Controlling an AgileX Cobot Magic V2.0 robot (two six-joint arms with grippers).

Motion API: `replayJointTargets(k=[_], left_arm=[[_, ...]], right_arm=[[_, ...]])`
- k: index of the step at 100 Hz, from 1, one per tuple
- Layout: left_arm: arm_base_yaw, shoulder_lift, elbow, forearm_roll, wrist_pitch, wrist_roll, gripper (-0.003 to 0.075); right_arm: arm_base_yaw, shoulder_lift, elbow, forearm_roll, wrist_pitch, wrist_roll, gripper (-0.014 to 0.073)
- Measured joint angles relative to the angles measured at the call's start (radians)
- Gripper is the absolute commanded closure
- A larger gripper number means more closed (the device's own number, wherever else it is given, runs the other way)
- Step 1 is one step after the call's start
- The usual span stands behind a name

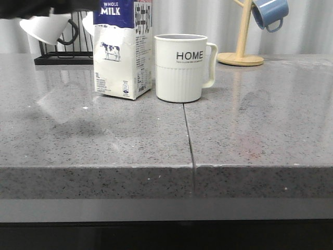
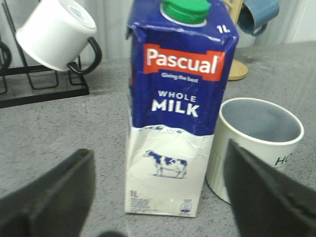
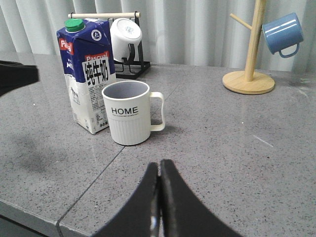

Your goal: Place milk next to cup

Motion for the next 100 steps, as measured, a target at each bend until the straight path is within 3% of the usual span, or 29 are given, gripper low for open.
replayJointTargets(k=[6,17,49,100], left_arm=[[0.035,-0.041,0.026,0.052,0.02,-0.042,0.0463],[0.105,-0.118,0.062,0.148,0.086,-0.109,0.0736],[0.338,-0.348,0.186,0.366,0.204,-0.336,0.0741],[0.552,-0.722,0.421,0.382,0.338,-0.362,0.0741]], right_arm=[[0.0,0.0,0.0,0.0,0.0,0.0,0.061],[0.0,0.0,0.0,0.0,0.0,0.0,0.061],[0.0,0.0,0.0,0.0,0.0,0.0,0.061],[0.0,0.0,0.0,0.0,0.0,0.0,0.061]])
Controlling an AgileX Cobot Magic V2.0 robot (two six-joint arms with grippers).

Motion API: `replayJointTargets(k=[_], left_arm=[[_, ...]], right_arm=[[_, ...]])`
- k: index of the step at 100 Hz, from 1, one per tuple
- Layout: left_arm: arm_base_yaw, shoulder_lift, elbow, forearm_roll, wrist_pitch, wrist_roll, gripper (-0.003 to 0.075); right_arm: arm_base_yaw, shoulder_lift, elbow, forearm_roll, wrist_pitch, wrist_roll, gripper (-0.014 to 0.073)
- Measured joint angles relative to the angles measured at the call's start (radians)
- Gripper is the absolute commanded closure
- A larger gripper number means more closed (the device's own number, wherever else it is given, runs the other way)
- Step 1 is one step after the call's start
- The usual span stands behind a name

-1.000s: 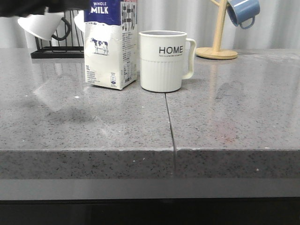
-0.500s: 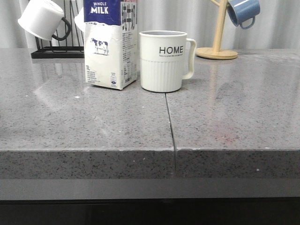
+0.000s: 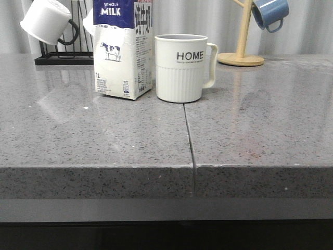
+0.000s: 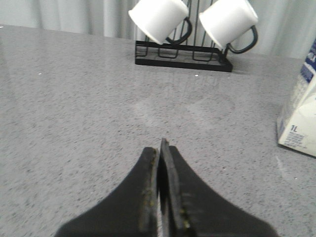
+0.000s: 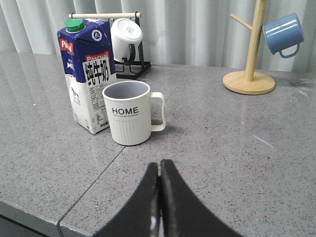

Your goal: Place milk next to cup

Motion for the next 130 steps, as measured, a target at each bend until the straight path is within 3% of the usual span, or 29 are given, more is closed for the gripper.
replayJointTargets(k=[71,91,105,130], left_arm=[[0.022,-0.398,0.237,0.081,0.014,0.002,0.0741],[0.06,-0.534,0.25,0.021,0.05,0.092,0.0741],[0.064,-0.543,0.25,0.012,0.13,0.104,0.0741],[0.064,-0.543,0.25,0.03,0.154,0.137,0.0741]], right_arm=[[0.0,0.0,0.0,0.0,0.0,0.0,0.061],[0.0,0.0,0.0,0.0,0.0,0.0,0.061],[0.0,0.0,0.0,0.0,0.002,0.0,0.061],[0.0,0.0,0.0,0.0,0.002,0.0,0.061]])
